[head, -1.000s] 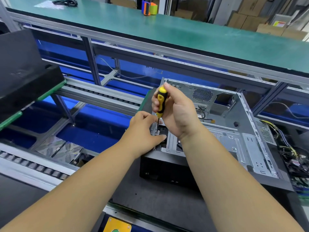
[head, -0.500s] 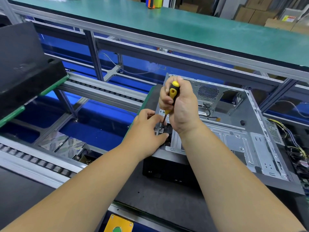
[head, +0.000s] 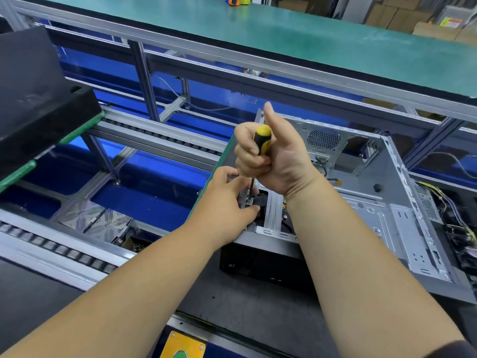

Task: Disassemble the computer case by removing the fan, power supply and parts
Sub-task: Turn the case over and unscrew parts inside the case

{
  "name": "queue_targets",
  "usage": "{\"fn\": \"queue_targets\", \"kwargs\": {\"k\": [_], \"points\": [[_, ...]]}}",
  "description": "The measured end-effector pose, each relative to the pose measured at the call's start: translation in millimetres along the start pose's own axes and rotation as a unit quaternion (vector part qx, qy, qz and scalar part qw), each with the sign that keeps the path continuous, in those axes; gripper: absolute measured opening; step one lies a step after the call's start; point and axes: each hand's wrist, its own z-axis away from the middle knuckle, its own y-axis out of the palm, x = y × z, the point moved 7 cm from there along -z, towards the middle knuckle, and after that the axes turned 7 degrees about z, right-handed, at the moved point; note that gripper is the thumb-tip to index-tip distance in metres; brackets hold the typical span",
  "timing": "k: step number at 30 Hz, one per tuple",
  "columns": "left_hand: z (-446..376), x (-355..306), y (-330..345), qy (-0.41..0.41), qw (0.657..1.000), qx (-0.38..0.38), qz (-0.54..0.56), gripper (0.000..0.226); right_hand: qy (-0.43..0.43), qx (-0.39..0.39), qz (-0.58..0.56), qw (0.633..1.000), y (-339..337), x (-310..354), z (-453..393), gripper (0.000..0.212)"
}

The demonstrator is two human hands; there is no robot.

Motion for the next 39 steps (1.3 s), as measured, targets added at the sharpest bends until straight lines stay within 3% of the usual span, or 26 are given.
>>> {"fn": "queue_targets", "kwargs": {"k": [5, 12, 16, 24, 26, 30, 39], "points": [[-0.6, -3.3, 0.1, 0.008, 0.999, 0.003, -0.037, 0.026, -0.028, -0.091, -0.041, 0.995, -18.8, 0.3, 14.4, 0.030], [-2.1, -6.7, -0.4, 0.012, 0.993, 0.005, -0.116, 0.031, 0.026, -0.205, 0.040, 0.978, -34.8, 8.9, 33.1, 0.027], [-4.8, -7.8, 1.9, 0.002, 0.987, 0.016, -0.161, 0.042, 0.052, -0.204, 0.038, 0.977, -33.0, 14.9, 35.3, 0.036], [-5.5, -11.1, 2.6, -0.009, 0.985, 0.010, -0.172, 0.033, 0.049, -0.176, 0.033, 0.983, -19.6, 13.4, 22.0, 0.058], [-5.0, -10.8, 2.9, -0.007, 0.985, 0.010, -0.174, 0.035, 0.045, -0.173, 0.030, 0.983, -18.2, 13.0, 21.7, 0.054], [-3.8, -10.1, 1.8, -0.006, 0.988, 0.001, -0.156, 0.035, 0.033, -0.177, 0.036, 0.983, -21.3, 14.0, 27.3, 0.024], [-3.9, -9.2, 0.5, -0.008, 0.990, -0.008, -0.140, 0.032, 0.057, -0.228, 0.046, 0.971, -36.3, 22.3, 41.3, 0.022]]}}
